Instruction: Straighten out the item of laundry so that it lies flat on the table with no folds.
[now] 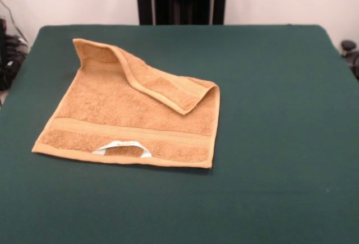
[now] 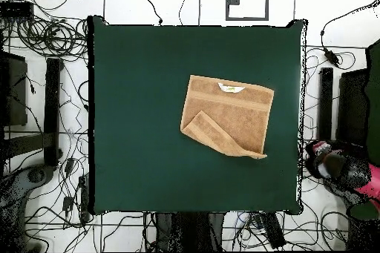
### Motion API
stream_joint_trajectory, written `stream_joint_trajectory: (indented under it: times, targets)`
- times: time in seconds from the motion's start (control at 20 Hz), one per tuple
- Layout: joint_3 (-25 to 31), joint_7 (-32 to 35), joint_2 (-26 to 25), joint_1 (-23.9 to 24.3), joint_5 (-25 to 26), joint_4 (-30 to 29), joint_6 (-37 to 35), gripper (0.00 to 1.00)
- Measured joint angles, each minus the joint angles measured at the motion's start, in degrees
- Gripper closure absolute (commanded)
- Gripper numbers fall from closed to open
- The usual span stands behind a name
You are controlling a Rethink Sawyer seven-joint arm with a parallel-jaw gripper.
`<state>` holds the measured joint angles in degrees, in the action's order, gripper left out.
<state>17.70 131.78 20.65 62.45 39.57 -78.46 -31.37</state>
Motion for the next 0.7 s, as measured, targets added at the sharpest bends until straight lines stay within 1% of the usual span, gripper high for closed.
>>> stream_joint_trajectory:
  times: [0.2,0.35,0.4,0.7]
  targets:
    - [0.0,0.0,-4.94,-1.02,-0.02,2.67,0.76,0.0]
    - [-0.29,0.0,-7.66,-2.26,-0.02,5.16,1.92,0.0]
    - [-0.81,0.0,-8.62,-3.08,-0.08,7.35,2.9,0.0]
    - [-3.04,0.01,-12.05,-6.97,-0.92,12.92,6.37,0.0]
